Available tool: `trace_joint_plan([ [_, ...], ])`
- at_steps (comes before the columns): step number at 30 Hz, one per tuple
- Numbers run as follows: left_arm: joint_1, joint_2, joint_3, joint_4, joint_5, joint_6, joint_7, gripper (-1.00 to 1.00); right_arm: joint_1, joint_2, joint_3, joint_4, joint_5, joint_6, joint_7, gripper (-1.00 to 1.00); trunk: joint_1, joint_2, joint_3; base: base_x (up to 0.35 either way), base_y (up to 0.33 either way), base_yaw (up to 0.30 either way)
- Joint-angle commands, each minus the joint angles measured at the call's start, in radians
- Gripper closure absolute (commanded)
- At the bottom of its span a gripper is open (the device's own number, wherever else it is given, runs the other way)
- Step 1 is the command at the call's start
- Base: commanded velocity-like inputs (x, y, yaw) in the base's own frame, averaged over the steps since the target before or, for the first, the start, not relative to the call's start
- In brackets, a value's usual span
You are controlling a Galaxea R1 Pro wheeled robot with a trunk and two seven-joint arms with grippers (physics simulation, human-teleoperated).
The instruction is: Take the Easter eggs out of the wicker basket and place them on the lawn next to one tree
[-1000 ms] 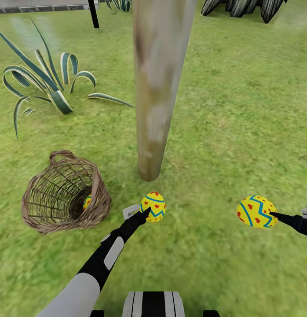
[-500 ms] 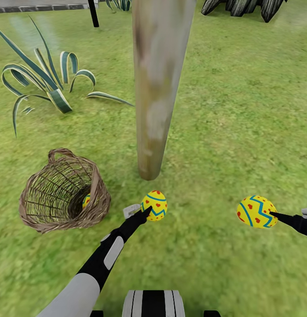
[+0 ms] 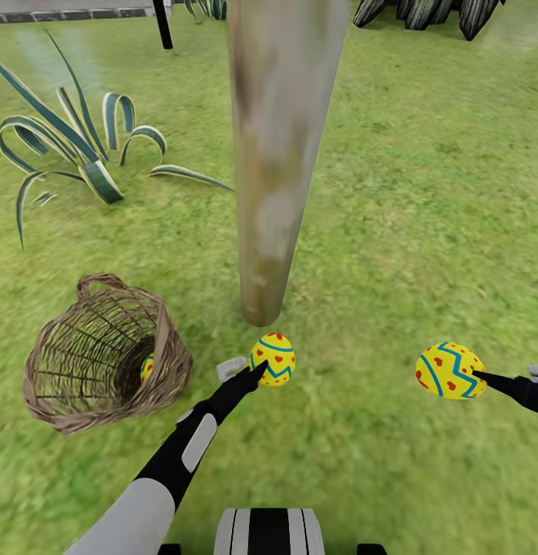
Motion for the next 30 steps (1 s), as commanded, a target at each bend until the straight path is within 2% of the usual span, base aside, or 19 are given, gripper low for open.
trace_joint_plan([
  [1, 0.000, 0.000, -0.001, 0.000, 0.008, 0.003, -0.003, 1.00, -0.001, -0.001, 0.008, 0.000, -0.010, 0.010, 0.002, 1.00, 0.000, 0.000, -0.001, 0.326, 0.000, 0.000],
  [5, 0.000, 0.000, -0.001, 0.000, 0.009, 0.003, -0.003, 1.00, -0.001, -0.001, 0.008, 0.000, -0.010, 0.010, 0.002, 1.00, 0.000, 0.000, -0.001, 0.287, 0.000, 0.000],
  [10, 0.000, 0.000, 0.000, 0.000, 0.009, 0.003, -0.003, 1.00, -0.001, -0.001, 0.008, 0.000, -0.010, 0.010, 0.002, 1.00, 0.000, 0.000, -0.001, 0.032, 0.000, 0.000],
  [30, 0.000, 0.000, -0.001, 0.000, 0.009, 0.004, -0.003, 1.00, -0.001, -0.001, 0.008, 0.000, -0.010, 0.010, 0.002, 1.00, 0.077, -0.140, -0.063, 0.000, 0.000, 0.000],
])
